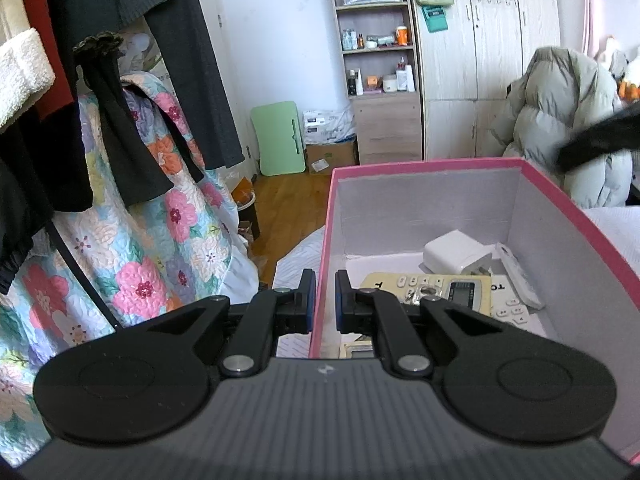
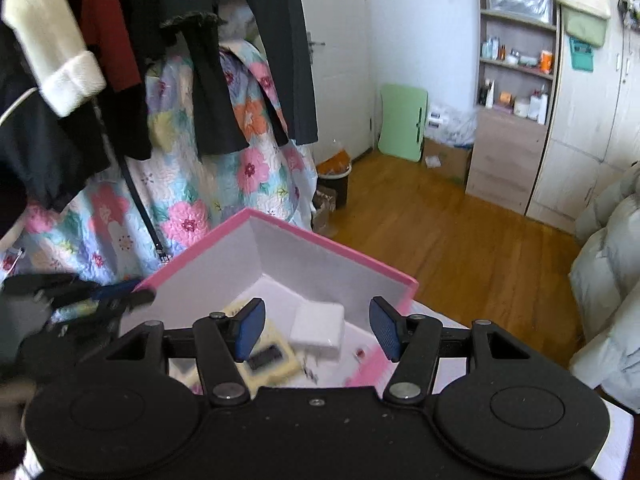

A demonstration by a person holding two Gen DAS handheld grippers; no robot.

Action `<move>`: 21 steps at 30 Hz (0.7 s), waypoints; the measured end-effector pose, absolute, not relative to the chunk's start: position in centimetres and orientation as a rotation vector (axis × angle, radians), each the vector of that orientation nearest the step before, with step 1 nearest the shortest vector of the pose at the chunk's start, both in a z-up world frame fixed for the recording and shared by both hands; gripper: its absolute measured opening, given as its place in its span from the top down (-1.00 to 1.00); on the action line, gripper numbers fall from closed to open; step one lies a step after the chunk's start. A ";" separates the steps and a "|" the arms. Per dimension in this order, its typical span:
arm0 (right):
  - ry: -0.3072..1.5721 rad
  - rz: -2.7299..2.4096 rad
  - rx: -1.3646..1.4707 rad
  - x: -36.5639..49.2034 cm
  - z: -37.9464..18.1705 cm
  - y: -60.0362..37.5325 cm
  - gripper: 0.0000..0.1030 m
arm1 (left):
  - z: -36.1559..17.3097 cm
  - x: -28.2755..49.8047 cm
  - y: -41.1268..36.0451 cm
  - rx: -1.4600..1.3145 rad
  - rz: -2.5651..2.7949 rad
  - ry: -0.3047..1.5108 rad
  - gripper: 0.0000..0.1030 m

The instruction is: Organize rigid objects

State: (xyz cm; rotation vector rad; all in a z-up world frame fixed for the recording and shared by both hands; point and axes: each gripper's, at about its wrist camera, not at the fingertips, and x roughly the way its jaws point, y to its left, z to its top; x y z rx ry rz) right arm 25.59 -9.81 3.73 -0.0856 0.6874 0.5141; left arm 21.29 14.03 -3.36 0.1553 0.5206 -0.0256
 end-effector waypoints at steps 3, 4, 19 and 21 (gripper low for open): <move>0.666 0.479 -0.082 23.0 4.4 -12.1 -0.23 | -3.4 21.0 13.5 0.194 -0.021 0.515 0.85; 0.662 0.473 -0.073 22.3 4.5 -12.8 -0.23 | -3.4 20.9 13.4 0.208 -0.027 0.507 0.79; 0.545 0.456 0.102 14.3 4.2 -17.3 -0.27 | 4.1 14.3 11.8 0.171 -0.009 0.440 0.67; 0.522 0.437 0.091 13.6 4.2 -17.6 -0.27 | 4.5 12.9 10.9 0.156 -0.003 0.437 0.60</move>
